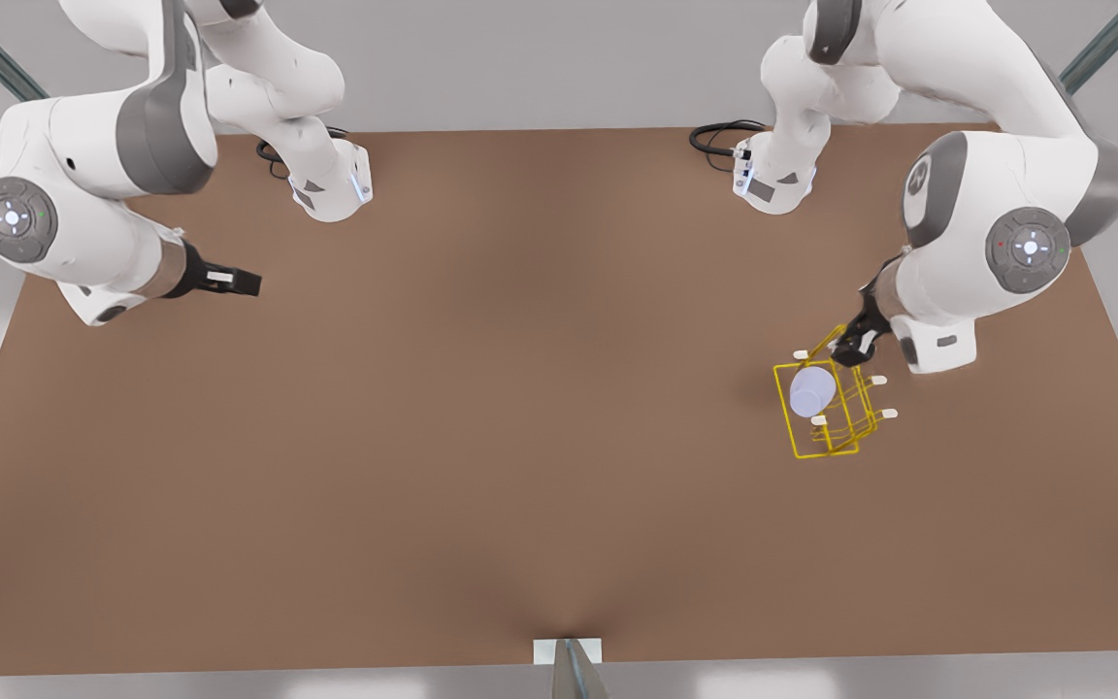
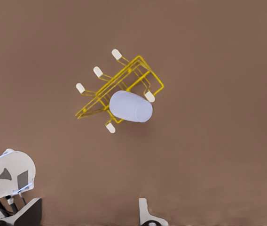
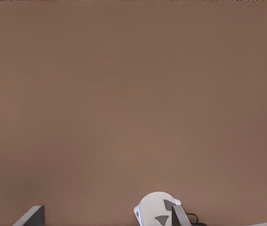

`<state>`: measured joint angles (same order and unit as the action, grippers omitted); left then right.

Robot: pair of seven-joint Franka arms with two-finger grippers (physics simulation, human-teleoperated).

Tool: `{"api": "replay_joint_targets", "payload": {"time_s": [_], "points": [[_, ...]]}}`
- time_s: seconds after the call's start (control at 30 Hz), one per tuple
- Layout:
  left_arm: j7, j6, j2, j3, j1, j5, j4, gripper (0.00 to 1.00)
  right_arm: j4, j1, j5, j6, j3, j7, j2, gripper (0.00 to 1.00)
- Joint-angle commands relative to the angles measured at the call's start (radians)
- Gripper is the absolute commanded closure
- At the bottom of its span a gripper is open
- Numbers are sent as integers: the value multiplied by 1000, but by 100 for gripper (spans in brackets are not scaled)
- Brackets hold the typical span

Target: Place the cup on the cup holder

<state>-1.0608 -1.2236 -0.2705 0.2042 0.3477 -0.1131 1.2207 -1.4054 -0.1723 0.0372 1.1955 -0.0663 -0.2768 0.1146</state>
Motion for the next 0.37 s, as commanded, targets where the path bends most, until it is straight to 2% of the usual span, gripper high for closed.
{"api": "replay_joint_targets", "payload": {"time_s": [0.0, 0.13, 0.17, 0.33], "points": [[1087, -131, 100, -235, -187, 127, 108, 0, -3, -4, 0, 44, 0, 31, -6, 0], [1085, -7, 36, -233, -184, 125, 25, 0, -1, -9, -20, 42, 0, 27, -6, 0], [1085, 7, 36, -232, -184, 125, 25, 0, 6, -24, -80, 62, 0, 45, -4, 0], [1079, 21, 37, -226, -187, 124, 23, 0, 8, -26, -76, 85, 0, 130, -4, 0]]}}
